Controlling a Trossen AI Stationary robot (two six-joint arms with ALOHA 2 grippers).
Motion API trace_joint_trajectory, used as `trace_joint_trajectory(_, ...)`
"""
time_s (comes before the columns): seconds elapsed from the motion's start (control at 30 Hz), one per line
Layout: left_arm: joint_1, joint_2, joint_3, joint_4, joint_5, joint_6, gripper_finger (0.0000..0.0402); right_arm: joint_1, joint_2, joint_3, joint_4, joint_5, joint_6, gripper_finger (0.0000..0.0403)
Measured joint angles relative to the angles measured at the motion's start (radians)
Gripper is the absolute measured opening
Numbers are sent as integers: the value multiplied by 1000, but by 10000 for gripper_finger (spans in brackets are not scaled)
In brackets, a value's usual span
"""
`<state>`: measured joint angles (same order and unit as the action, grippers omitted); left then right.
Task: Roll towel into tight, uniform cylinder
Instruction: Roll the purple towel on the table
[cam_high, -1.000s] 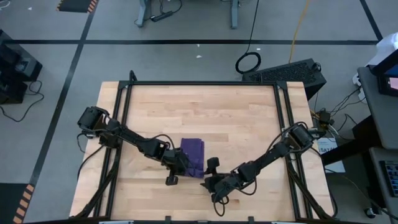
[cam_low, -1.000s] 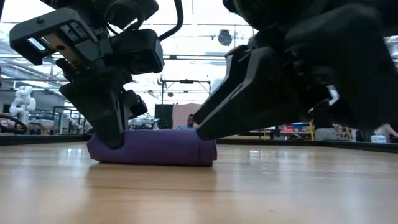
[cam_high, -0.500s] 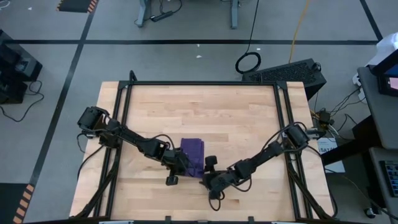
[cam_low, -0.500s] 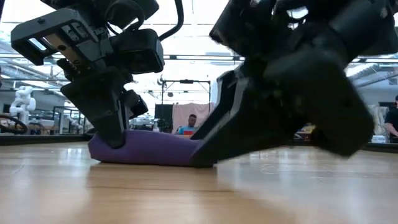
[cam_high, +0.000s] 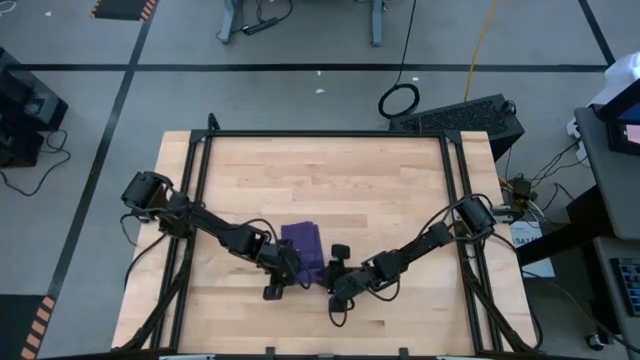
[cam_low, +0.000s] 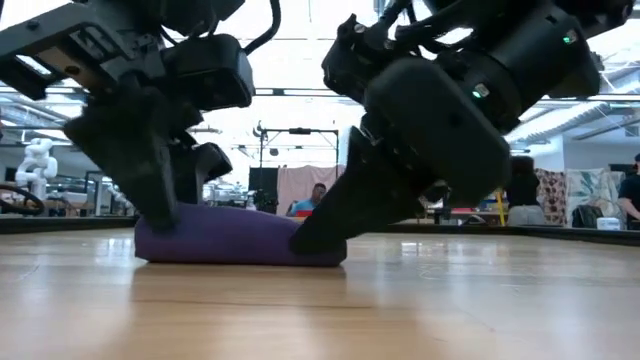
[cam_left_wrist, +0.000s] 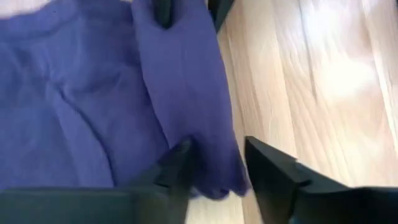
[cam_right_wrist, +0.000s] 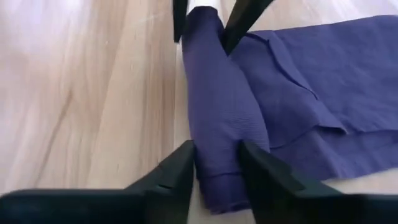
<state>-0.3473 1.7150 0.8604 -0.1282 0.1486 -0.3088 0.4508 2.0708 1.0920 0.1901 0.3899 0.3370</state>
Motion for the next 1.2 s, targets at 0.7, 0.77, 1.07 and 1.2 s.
trace_joint_trajectory(0.7, -281, -71, 1, 18, -502, 38, 235, -90, -3, -2, 27, -420, 447, 45)
trace_joint_trajectory(0.77, -308, -46, 1, 14, -565, 59, 235, -106, -3, -2, 32, -463, 494, 46)
trace_joint_trajectory(1.07, -359, 44, 1, 27, -639, 97, 234, -165, -1, -2, 44, -601, 595, 47)
trace_joint_trajectory(1.2, -355, 86, 1, 48, -650, 135, 218, -180, -1, -2, 44, -616, 614, 47)
